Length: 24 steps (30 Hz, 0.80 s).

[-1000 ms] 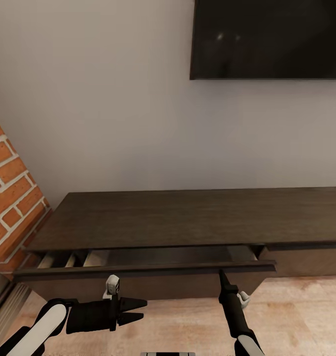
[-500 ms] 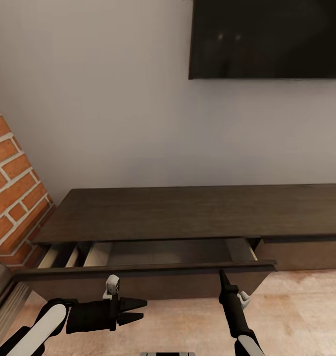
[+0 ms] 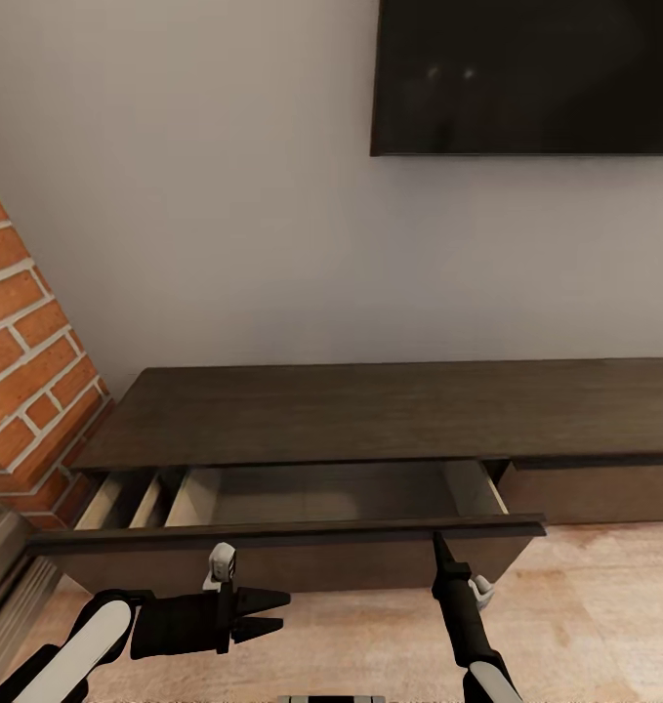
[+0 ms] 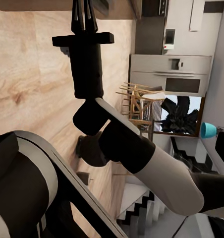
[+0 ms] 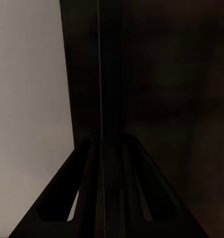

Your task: Place each of the two pumpkins and all three candles from the living room inside a cabinet in the living room (use any cabinet), then make sure every cabinet is closed, and position the cauldron so it is next to a table in the living room.

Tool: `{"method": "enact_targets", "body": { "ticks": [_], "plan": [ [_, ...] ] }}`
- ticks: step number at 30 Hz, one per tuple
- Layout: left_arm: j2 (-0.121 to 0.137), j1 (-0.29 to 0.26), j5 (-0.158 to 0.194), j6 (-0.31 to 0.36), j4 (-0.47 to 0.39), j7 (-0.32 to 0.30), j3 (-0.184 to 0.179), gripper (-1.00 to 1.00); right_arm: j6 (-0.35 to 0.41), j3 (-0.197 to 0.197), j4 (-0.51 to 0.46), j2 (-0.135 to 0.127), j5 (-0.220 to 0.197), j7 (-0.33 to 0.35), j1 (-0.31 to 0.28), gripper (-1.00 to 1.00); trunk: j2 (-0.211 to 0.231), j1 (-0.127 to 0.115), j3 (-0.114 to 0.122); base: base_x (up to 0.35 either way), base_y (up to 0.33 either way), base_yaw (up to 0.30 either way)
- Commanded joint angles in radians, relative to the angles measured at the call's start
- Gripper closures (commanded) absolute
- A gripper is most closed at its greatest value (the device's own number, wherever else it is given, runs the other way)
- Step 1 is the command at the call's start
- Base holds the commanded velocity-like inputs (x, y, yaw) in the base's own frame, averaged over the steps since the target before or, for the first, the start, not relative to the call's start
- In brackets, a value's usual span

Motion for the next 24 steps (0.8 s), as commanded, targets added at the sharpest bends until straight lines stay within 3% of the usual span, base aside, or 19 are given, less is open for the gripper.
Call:
{"method": "enact_targets", "body": {
  "ticks": [1,24],
  "plan": [
    [0.001,-0.001,-0.003,0.001,0.001,-0.006,-0.002,-1.00,-0.001,0.009,-0.002,0.001,0.009,0.012,-0.001,1.00,0.000,-0.001,-0.001,-0.031,0.000,0.000],
    [0.000,-0.001,-0.003,0.001,0.001,-0.006,-0.002,-1.00,-0.001,0.008,-0.002,0.001,0.009,0.012,-0.001,1.00,0.000,-0.001,-0.001,-0.086,0.000,0.000]
  ]
}}
